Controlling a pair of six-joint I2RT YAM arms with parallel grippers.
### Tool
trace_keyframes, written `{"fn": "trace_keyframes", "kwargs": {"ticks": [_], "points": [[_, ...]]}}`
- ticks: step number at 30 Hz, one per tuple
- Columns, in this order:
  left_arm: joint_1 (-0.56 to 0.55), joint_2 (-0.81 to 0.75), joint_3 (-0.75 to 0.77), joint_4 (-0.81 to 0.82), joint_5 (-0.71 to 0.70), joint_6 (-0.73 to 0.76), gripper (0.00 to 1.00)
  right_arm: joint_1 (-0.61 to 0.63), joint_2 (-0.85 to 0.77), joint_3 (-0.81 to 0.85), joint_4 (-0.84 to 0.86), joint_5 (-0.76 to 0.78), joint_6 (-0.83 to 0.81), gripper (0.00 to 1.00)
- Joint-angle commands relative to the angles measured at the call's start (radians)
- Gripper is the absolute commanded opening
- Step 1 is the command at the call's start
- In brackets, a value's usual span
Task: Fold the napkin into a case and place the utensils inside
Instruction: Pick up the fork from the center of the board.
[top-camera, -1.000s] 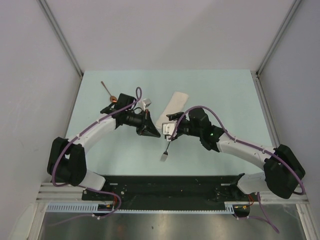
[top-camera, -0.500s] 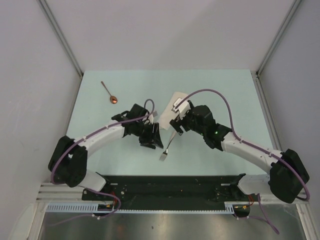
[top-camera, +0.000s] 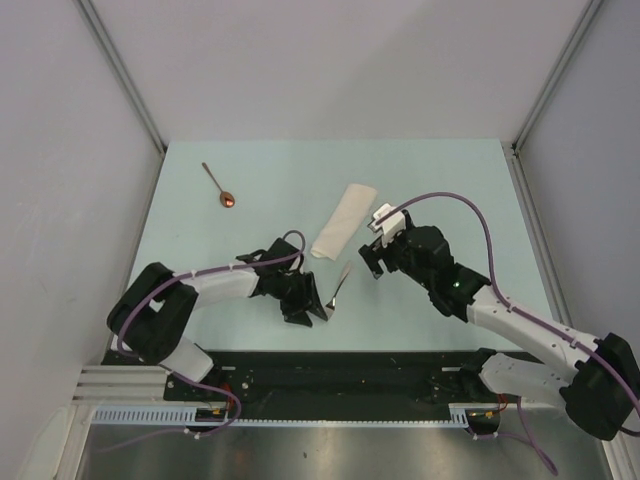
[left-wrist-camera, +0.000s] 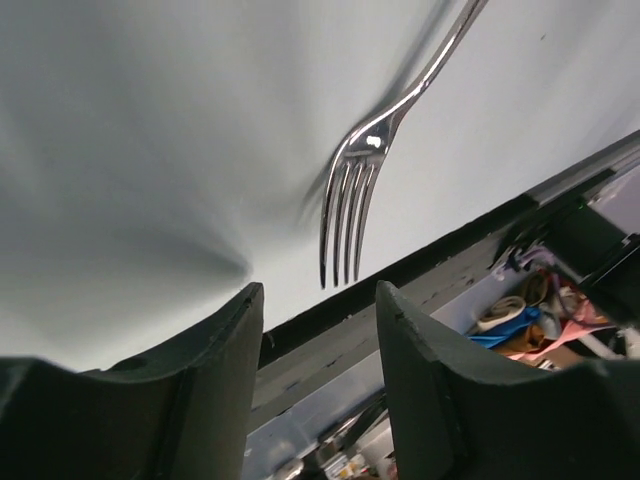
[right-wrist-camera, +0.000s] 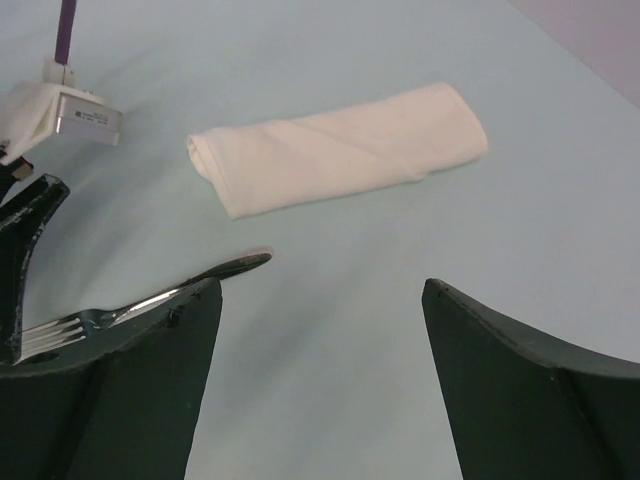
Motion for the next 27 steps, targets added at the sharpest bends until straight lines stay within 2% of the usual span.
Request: {"fn": "trace_keyframes", "kwargs": {"ticks": [1,3,6,7,11,12,16,18,19,20,23,25,27], "points": [[-0.023,0.034,-0.024,0.098,-0.015,-0.126,0.51,0.017,-0.073,0.004,0.005,0.029,0.020,0.87],[-0.025,0.047,-0.034,0.128,-0.026,-0.152,0.50,0.027,-0.085,0.002,0.002,0.026,0.023,0.87],[-0.027,0.083,-0.017,0.141,-0.026,-0.162,0.40,0.043,-0.090,0.000,-0.003,0.021,0.013,0.86],[-0.028,0.088,-0.009,0.136,-0.037,-0.158,0.30,0.047,-0.085,0.005,-0.012,0.020,0.008,0.86],[-0.028,0.090,0.026,0.076,-0.092,-0.074,0.10,0.057,-0.064,0.019,-0.029,-0.008,-0.029,0.86],[-0.028,0.090,0.031,0.058,-0.098,-0.060,0.00,0.055,-0.058,0.023,-0.029,-0.017,-0.047,0.86],[-0.036,0.030,0.083,-0.022,-0.185,0.040,0.00,0.049,-0.001,0.057,-0.081,-0.180,-0.160,0.85],[-0.045,-0.022,0.109,-0.068,-0.296,0.129,0.00,0.049,0.028,0.089,-0.112,-0.247,-0.200,0.85],[-0.051,-0.073,0.144,-0.111,-0.340,0.165,0.00,0.047,0.036,0.100,-0.124,-0.326,-0.238,0.86],[-0.056,-0.091,0.162,-0.129,-0.397,0.251,0.00,0.044,0.045,0.111,-0.133,-0.368,-0.269,0.86],[-0.060,-0.139,0.245,-0.217,-0.454,0.398,0.00,0.028,0.077,0.135,-0.143,-0.494,-0.364,0.86],[-0.065,-0.160,0.290,-0.261,-0.518,0.446,0.00,0.009,0.120,0.166,-0.150,-0.581,-0.413,0.85],[-0.068,-0.200,0.304,-0.295,-0.558,0.503,0.00,0.011,0.163,0.207,-0.184,-0.598,-0.464,0.82]]}}
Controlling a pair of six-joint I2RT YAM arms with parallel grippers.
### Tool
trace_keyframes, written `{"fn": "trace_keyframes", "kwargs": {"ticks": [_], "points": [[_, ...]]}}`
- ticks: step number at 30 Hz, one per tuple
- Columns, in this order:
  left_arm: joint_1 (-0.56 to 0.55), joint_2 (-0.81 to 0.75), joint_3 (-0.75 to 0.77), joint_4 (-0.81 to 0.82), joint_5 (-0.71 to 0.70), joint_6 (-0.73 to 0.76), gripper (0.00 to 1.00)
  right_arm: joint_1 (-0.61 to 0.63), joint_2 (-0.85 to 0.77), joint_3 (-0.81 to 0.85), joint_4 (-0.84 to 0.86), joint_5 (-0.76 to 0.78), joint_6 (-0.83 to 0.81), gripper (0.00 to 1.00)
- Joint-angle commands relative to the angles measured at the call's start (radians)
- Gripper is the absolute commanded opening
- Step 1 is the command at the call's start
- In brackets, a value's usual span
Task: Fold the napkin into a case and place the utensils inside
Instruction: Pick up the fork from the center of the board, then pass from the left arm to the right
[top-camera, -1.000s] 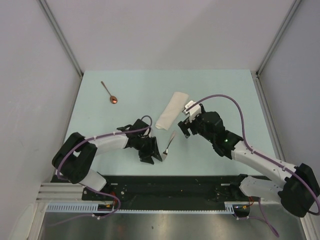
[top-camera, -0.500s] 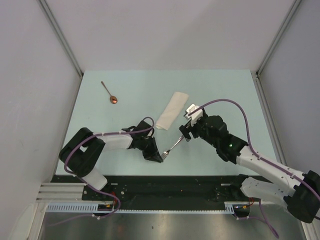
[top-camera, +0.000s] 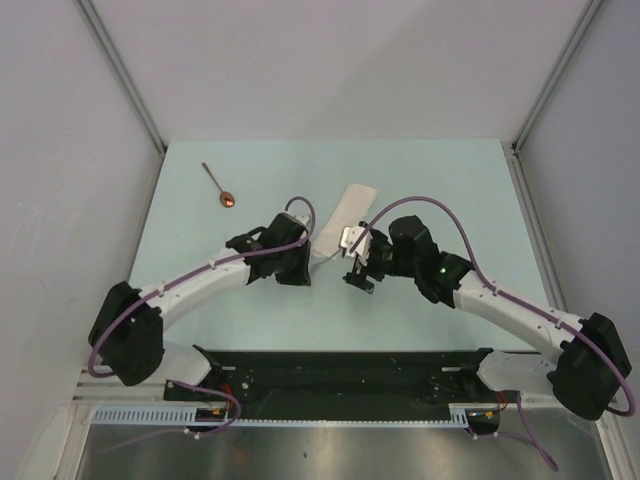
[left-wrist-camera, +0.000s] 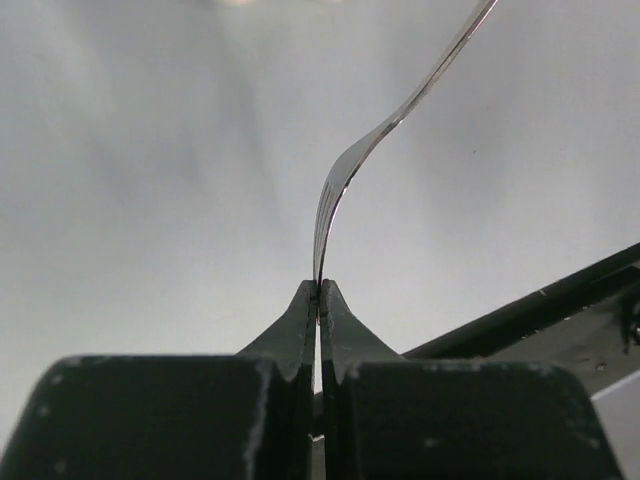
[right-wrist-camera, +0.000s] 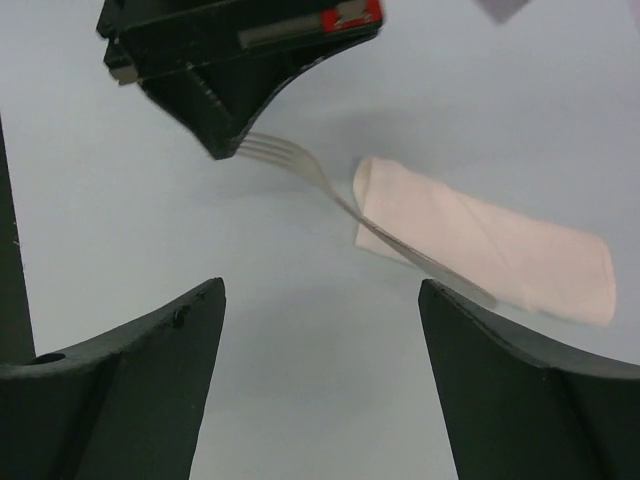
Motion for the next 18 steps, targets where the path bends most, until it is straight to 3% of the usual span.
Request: {"fn": "trace_keyframes", "kwargs": {"ticks": [1,4,15,18], "points": [[-0.010,-0.096,0.080,-0.108,-0.162,0.211,0.00,-0.012,0.098,0.132,-0.044,-0.188,-0.152,0.80],[-0.013,-0.148,0.094,-0.127,-0.163,0.251,0.00,0.024,0.185,0.210,-0.092,-0.182,-0.207,0.75],[-0.021,-0.203,0.098,-0.145,-0.095,0.314,0.00,0.064,0.301,0.266,-0.054,-0.118,-0.283,0.75],[-0.023,-0.219,0.092,-0.136,-0.055,0.325,0.00,0.068,0.345,0.287,-0.060,-0.116,-0.281,0.67]]}}
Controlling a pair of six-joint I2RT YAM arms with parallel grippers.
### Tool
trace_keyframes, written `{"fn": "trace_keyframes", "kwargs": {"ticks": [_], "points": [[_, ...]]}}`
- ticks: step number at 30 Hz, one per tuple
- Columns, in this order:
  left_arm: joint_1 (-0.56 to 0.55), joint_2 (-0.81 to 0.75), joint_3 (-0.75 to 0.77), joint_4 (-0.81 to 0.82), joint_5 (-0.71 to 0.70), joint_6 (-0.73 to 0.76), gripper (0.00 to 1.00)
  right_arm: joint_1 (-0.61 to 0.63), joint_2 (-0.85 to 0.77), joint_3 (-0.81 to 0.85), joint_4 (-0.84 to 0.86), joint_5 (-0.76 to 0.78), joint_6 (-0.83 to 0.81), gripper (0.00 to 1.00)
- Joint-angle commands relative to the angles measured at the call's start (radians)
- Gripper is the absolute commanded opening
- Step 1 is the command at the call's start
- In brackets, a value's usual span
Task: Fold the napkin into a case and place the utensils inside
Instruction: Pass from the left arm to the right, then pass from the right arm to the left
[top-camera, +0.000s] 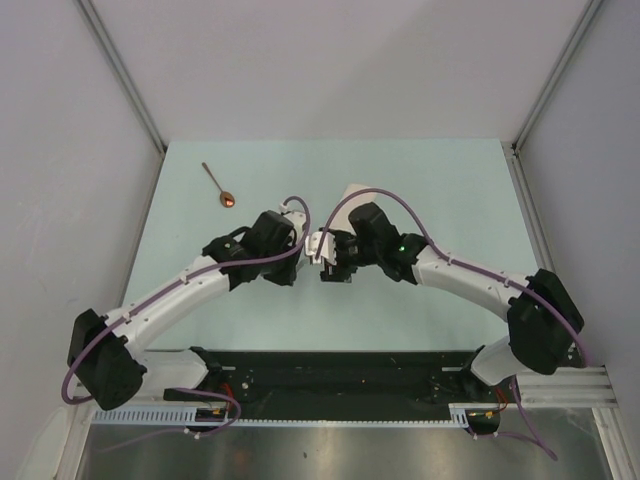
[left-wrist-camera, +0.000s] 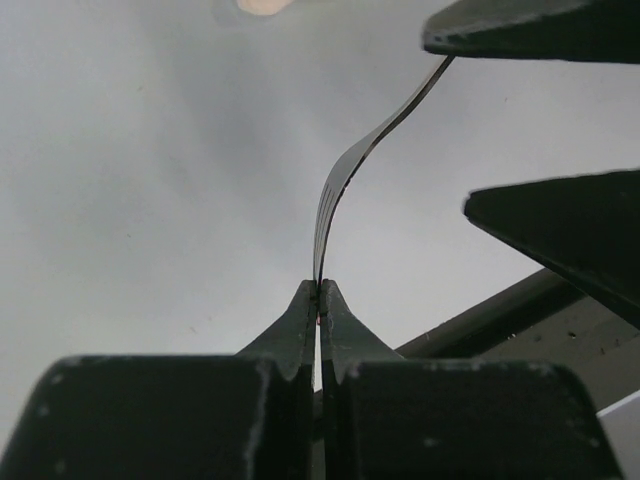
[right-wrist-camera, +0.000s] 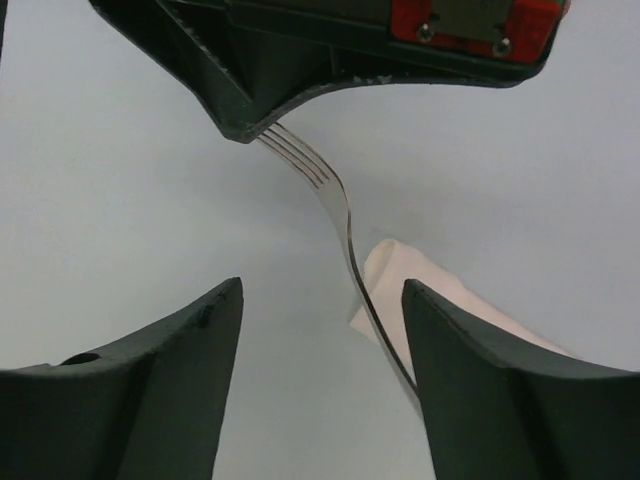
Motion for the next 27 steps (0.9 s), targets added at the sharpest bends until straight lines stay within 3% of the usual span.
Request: {"fn": "trace_keyframes", "kwargs": {"ticks": [1,3,5,6,7,8,10,11,12,13,16,20,21,24,25,27], "points": [[-0.006,-0.056,0.027,0.027,0.065,0.053,0.00,0.009,0.056,0.067,-0.011,0.003,-0.030,0.60],[-0.007,-0.059,0.025,0.030,0.094,0.053,0.00,0.019,0.091,0.082,-0.025,0.004,-0.030,0.54],[-0.006,-0.057,0.027,0.039,0.112,0.054,0.00,0.027,0.108,0.088,-0.022,0.010,-0.016,0.40],[-0.006,-0.056,0.028,0.038,0.115,0.056,0.00,0.030,0.117,0.094,-0.019,0.021,-0.005,0.31],[-0.006,-0.051,0.042,0.035,0.109,0.060,0.00,0.032,0.120,0.099,-0.018,0.024,0.002,0.08],[-0.001,-0.041,0.057,-0.002,0.093,0.062,0.00,0.032,0.122,0.102,-0.025,0.026,0.033,0.00],[0.026,-0.062,0.091,-0.020,0.027,0.036,0.18,0.030,0.113,0.082,-0.013,0.033,0.086,0.00],[0.057,-0.138,0.080,0.001,0.046,0.024,0.41,0.030,0.105,0.065,0.025,0.033,0.117,0.00],[0.156,-0.183,0.062,0.086,0.091,0.005,0.49,0.026,0.093,0.041,0.059,0.030,0.203,0.00],[0.213,-0.220,0.018,0.136,0.229,-0.030,0.53,0.010,0.071,-0.005,0.091,0.029,0.255,0.00],[0.373,-0.275,-0.022,0.245,0.396,-0.108,0.59,-0.023,0.028,-0.076,0.322,0.088,0.559,0.00],[0.394,-0.263,-0.111,0.347,0.477,-0.212,0.65,-0.060,0.001,-0.091,0.467,0.127,0.962,0.00],[0.399,-0.263,-0.169,0.415,0.499,-0.279,0.66,-0.062,-0.004,-0.099,0.498,0.156,1.134,0.00],[0.408,-0.255,-0.301,0.563,0.608,-0.427,0.73,-0.065,-0.025,-0.178,0.672,0.286,1.371,0.00],[0.408,-0.243,-0.335,0.696,0.647,-0.468,0.78,-0.066,-0.033,-0.208,0.785,0.317,1.497,0.00],[0.407,-0.228,-0.404,0.786,0.700,-0.557,0.80,-0.065,-0.047,-0.263,0.849,0.415,1.610,0.00]]}}
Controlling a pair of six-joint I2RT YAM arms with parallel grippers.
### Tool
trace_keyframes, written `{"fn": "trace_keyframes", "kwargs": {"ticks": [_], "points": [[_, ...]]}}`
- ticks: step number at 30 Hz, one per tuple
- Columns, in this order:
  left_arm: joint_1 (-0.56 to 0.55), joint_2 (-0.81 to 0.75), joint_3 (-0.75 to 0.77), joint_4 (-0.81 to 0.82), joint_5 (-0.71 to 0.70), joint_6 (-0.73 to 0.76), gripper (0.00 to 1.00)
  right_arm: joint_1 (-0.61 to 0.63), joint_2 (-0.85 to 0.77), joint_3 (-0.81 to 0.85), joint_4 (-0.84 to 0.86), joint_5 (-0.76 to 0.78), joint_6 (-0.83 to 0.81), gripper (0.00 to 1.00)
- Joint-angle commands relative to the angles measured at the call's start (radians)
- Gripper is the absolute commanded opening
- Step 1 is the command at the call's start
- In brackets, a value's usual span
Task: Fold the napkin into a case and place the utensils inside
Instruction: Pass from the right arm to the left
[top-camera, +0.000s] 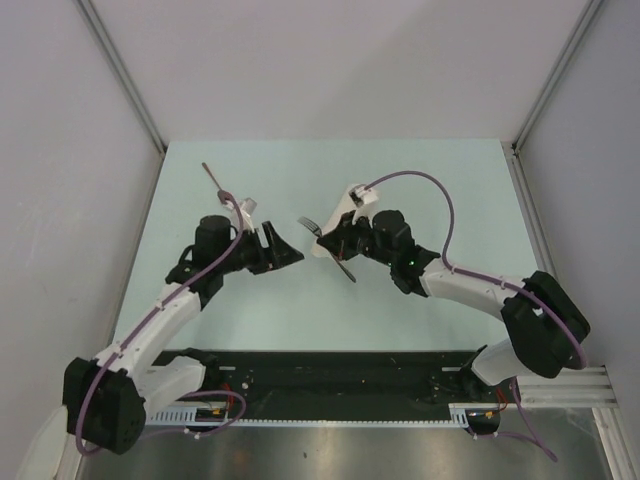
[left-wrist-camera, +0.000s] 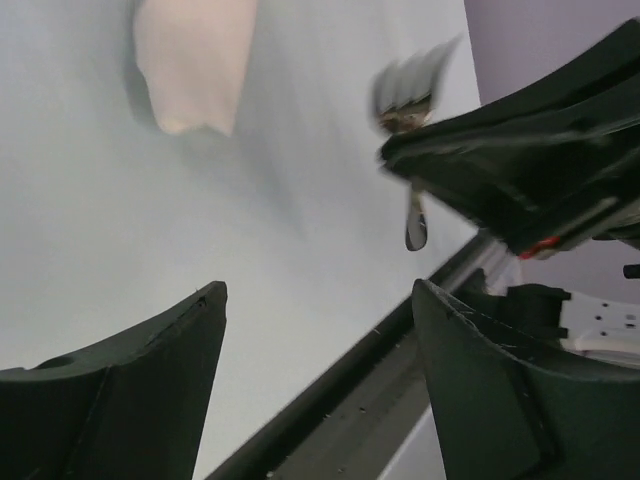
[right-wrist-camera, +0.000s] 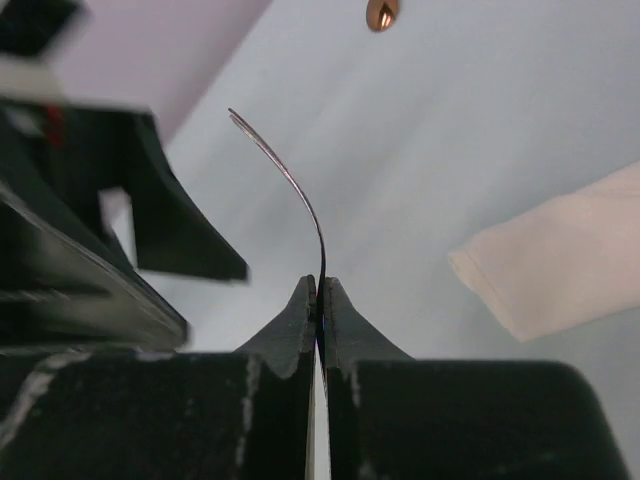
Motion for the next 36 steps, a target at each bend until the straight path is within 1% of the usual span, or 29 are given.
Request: {"fn": "trace_keyframes", "kwargs": {"ticks": [1,2,5,8,9,10,11,13,15,17,18,20,21,22,23,24,26,27,28,29,30,31,32,33,34,35,36], "points": [[0.005,0.039,-0.127,0.358,0.195,-0.254,0.80,0.006,-0.060,-0.086,0.346,0.217,0.511,0.00],[-0.002,0.046,-0.138,0.389,0.222,-0.271,0.80,0.012,-0.060,-0.092,0.360,0.266,0.534,0.00],[-0.047,0.088,-0.132,0.475,0.264,-0.302,0.80,0.033,-0.055,-0.118,0.446,0.344,0.611,0.00],[-0.093,0.141,-0.127,0.555,0.298,-0.340,0.80,0.047,-0.048,-0.147,0.535,0.393,0.680,0.01],[-0.096,0.157,-0.132,0.585,0.314,-0.359,0.77,0.053,-0.041,-0.152,0.569,0.401,0.688,0.02],[-0.102,0.172,-0.138,0.631,0.328,-0.380,0.69,0.053,-0.037,-0.153,0.581,0.407,0.694,0.02],[-0.100,0.197,-0.138,0.669,0.344,-0.402,0.67,0.055,-0.035,-0.156,0.586,0.415,0.714,0.03],[-0.102,0.223,-0.129,0.681,0.374,-0.403,0.67,0.052,-0.034,-0.156,0.600,0.411,0.726,0.06],[-0.102,0.250,-0.110,0.697,0.414,-0.402,0.67,0.049,-0.031,-0.140,0.572,0.381,0.736,0.09],[-0.105,0.276,-0.086,0.696,0.433,-0.387,0.66,0.053,-0.020,-0.141,0.578,0.361,0.765,0.10],[-0.104,0.283,-0.081,0.691,0.439,-0.387,0.60,0.058,-0.017,-0.143,0.593,0.357,0.777,0.10],[-0.104,0.289,-0.083,0.701,0.440,-0.388,0.52,0.066,-0.008,-0.152,0.613,0.340,0.789,0.09],[-0.105,0.290,-0.086,0.708,0.439,-0.388,0.46,0.067,-0.009,-0.153,0.612,0.338,0.791,0.09],[-0.105,0.292,-0.092,0.719,0.440,-0.391,0.41,0.066,-0.014,-0.156,0.604,0.343,0.794,0.09],[-0.107,0.292,-0.101,0.733,0.448,-0.397,0.36,0.066,-0.015,-0.168,0.601,0.349,0.797,0.11],[-0.110,0.296,-0.103,0.762,0.454,-0.402,0.24,0.063,-0.014,-0.172,0.604,0.349,0.802,0.12],[-0.114,0.298,-0.100,0.773,0.476,-0.405,0.14,0.050,-0.005,-0.167,0.612,0.314,0.794,0.17],[-0.114,0.296,-0.098,0.767,0.476,-0.402,0.07,0.040,0.000,-0.161,0.618,0.288,0.741,0.20],[-0.116,0.295,-0.097,0.741,0.473,-0.391,0.04,0.026,0.006,-0.149,0.615,0.197,0.704,0.32],[-0.116,0.296,-0.092,0.718,0.473,-0.379,0.00,-0.015,0.023,-0.103,0.571,0.136,0.650,0.37],[-0.119,0.298,-0.086,0.690,0.471,-0.362,0.00,-0.037,0.031,-0.078,0.534,0.011,0.598,0.41],[-0.122,0.303,-0.071,0.621,0.471,-0.321,0.00,-0.060,0.038,-0.045,0.480,-0.045,0.485,0.48],[-0.125,0.304,-0.061,0.587,0.474,-0.296,0.00,-0.112,0.050,-0.014,0.357,-0.098,0.425,0.51],[-0.133,0.307,-0.052,0.540,0.473,-0.270,0.00,-0.132,0.055,0.043,0.304,-0.190,0.365,0.53],[-0.137,0.309,-0.035,0.468,0.471,-0.220,0.00,-0.154,0.052,0.063,0.243,-0.211,0.235,0.54],[-0.140,0.307,-0.029,0.440,0.473,-0.198,0.00,-0.167,0.054,0.081,0.145,-0.235,0.175,0.55],[-0.145,0.307,-0.025,0.423,0.477,-0.181,0.00,-0.196,0.054,0.130,0.094,-0.310,0.098,0.55]]}}
